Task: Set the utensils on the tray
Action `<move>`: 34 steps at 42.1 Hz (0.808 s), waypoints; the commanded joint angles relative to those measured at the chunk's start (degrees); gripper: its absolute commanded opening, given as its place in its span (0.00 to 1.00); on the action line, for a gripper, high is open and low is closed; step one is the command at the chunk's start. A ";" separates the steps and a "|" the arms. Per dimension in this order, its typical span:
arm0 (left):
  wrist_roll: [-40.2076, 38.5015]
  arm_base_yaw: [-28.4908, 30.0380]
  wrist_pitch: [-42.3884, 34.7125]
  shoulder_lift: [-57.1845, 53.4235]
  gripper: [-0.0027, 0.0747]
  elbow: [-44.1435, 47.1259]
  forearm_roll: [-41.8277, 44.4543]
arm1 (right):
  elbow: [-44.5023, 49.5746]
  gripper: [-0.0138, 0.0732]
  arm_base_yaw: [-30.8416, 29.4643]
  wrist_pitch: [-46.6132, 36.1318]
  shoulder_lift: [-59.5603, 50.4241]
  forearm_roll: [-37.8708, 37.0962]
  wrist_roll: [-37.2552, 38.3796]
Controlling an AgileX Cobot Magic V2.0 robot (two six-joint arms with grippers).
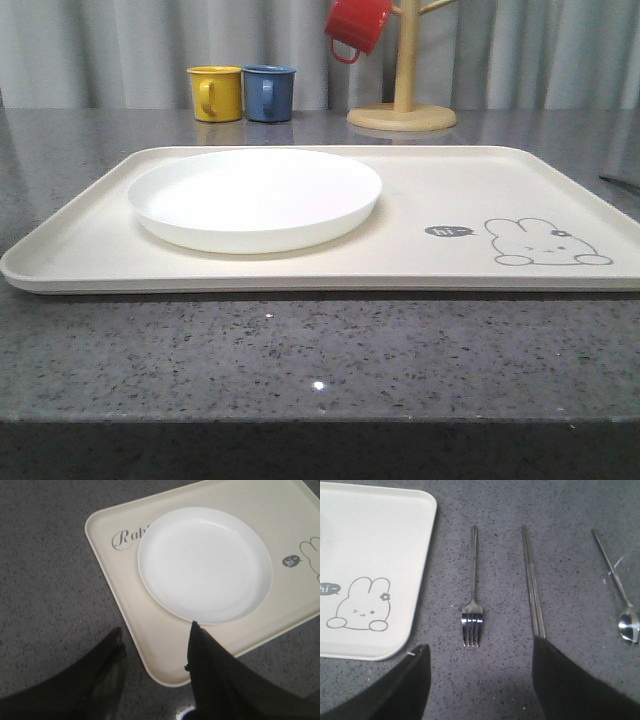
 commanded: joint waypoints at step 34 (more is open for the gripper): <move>0.12 -0.47 -5.20 -19.34 0.42 8.58 -5.18 | -1.70 0.70 -0.15 -3.31 0.62 -0.44 -0.08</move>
